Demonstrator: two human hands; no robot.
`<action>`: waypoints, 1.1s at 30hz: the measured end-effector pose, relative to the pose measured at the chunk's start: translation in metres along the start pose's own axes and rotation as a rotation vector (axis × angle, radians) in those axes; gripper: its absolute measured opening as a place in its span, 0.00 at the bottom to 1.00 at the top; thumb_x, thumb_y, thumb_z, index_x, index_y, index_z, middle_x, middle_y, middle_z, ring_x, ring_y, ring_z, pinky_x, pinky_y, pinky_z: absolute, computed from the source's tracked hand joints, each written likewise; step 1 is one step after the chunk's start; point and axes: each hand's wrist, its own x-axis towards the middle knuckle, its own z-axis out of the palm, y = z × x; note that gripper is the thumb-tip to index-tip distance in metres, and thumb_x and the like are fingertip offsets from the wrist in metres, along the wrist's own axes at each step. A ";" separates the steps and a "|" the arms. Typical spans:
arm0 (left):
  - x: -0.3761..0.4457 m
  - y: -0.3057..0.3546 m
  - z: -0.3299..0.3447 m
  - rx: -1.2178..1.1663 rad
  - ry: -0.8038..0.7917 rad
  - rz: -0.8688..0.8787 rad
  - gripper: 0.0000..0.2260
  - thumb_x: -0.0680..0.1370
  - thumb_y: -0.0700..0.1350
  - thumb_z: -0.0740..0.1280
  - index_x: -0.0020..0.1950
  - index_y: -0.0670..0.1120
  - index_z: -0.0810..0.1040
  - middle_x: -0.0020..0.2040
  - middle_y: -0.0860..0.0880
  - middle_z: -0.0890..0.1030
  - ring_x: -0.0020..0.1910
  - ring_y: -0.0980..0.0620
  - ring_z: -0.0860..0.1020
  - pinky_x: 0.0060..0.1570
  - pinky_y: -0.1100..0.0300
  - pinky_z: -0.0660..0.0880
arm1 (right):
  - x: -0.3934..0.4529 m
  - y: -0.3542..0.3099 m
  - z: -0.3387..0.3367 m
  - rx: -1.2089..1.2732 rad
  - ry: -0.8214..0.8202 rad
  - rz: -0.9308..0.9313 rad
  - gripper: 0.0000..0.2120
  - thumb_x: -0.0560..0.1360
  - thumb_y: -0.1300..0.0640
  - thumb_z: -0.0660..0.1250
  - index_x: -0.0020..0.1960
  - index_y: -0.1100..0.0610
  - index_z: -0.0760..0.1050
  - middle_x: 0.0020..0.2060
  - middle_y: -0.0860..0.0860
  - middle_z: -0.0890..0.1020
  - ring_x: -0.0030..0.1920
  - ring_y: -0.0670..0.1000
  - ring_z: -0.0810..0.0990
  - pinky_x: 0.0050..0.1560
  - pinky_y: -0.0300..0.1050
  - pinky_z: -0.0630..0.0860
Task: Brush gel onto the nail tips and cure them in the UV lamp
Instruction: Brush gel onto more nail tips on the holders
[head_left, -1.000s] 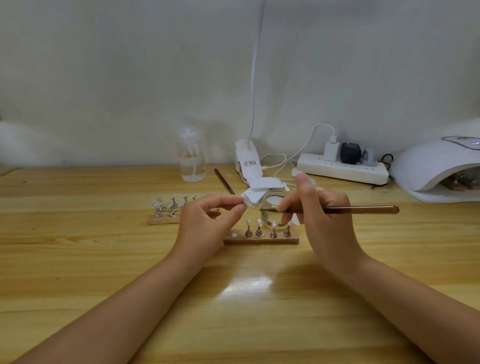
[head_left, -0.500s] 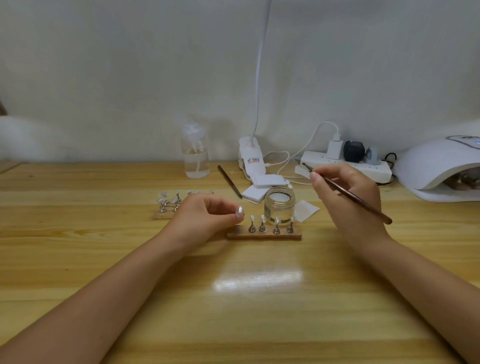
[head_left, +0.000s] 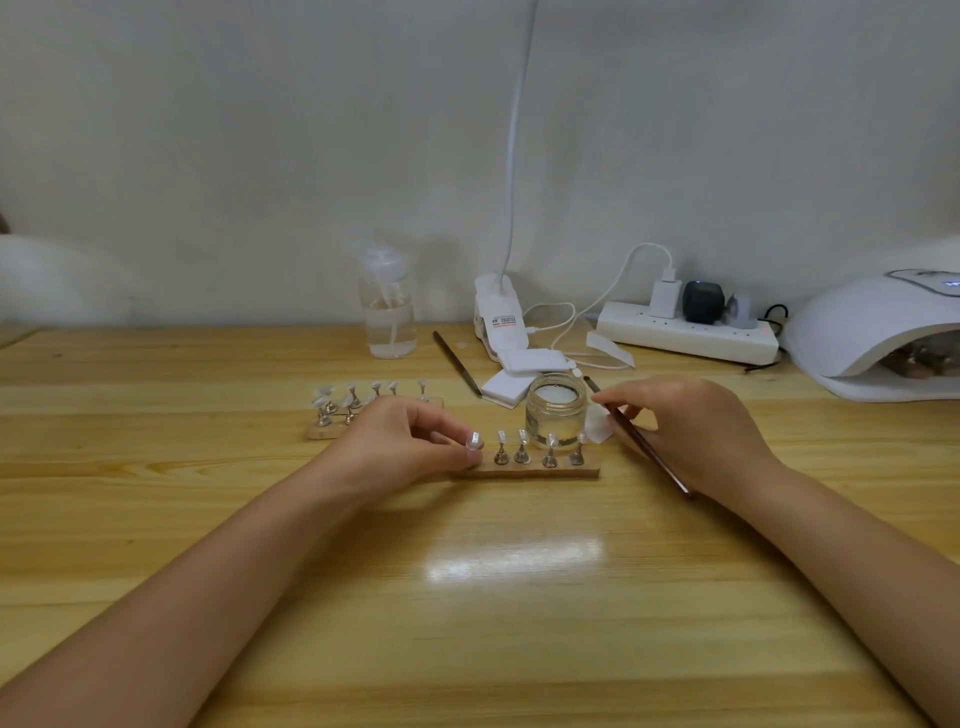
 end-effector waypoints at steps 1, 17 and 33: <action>0.000 -0.001 0.000 -0.001 -0.006 -0.002 0.03 0.68 0.43 0.74 0.36 0.51 0.83 0.37 0.54 0.84 0.33 0.66 0.78 0.30 0.80 0.67 | 0.000 0.000 0.000 -0.002 0.000 -0.001 0.15 0.73 0.59 0.69 0.58 0.49 0.78 0.50 0.48 0.83 0.49 0.48 0.81 0.40 0.36 0.64; 0.004 -0.010 0.001 0.148 -0.053 0.121 0.18 0.66 0.44 0.76 0.50 0.60 0.75 0.44 0.56 0.77 0.40 0.65 0.76 0.41 0.75 0.72 | 0.001 0.002 -0.006 -0.066 -0.089 -0.082 0.12 0.77 0.54 0.63 0.58 0.45 0.77 0.51 0.44 0.82 0.50 0.44 0.78 0.44 0.35 0.68; 0.006 -0.015 -0.002 -0.014 0.033 0.212 0.17 0.63 0.38 0.77 0.46 0.54 0.79 0.42 0.53 0.81 0.40 0.64 0.79 0.39 0.74 0.73 | 0.009 -0.004 -0.039 0.364 -0.425 -0.007 0.05 0.66 0.47 0.67 0.41 0.37 0.79 0.32 0.40 0.79 0.33 0.36 0.73 0.32 0.30 0.68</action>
